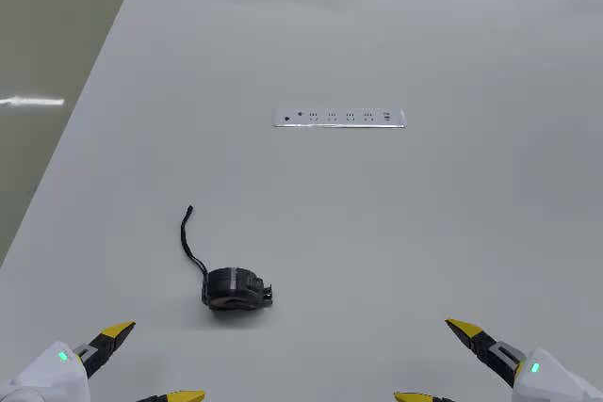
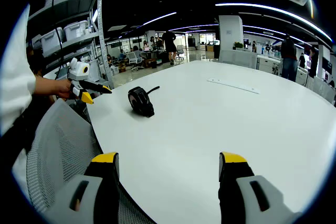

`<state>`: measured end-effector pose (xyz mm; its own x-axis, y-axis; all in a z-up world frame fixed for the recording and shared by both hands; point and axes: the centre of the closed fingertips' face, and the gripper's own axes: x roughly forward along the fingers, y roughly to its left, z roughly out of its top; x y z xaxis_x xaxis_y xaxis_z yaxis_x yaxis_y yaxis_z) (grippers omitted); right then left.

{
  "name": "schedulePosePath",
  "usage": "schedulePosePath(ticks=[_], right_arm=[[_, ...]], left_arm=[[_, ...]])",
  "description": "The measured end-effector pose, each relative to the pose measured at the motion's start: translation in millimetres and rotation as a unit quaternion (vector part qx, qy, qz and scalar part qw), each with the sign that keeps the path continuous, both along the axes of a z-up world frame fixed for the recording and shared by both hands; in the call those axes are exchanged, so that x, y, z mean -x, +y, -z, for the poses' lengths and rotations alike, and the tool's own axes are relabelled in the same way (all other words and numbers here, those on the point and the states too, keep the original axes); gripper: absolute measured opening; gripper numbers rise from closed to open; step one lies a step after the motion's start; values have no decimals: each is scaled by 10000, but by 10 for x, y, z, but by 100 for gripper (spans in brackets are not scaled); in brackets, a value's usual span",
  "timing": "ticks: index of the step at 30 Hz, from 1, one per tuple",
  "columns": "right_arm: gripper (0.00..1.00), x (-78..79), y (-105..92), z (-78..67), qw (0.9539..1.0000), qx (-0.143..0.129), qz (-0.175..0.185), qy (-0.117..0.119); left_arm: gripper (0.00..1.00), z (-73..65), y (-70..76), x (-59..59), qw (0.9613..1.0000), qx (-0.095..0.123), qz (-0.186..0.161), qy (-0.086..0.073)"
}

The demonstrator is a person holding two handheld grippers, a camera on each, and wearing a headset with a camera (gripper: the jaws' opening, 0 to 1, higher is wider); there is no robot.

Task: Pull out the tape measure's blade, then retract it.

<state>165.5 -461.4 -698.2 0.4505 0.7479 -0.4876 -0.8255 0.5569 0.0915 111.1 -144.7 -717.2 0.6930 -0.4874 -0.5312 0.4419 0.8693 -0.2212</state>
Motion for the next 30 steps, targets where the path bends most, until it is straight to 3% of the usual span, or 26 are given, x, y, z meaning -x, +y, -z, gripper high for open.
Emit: schedulePosePath(ticks=[30], right_arm=[[78,-2,-1,4,10000,47,-28,-11]], left_arm=[[91,17,13,-6,10000,14,-5,-2]])
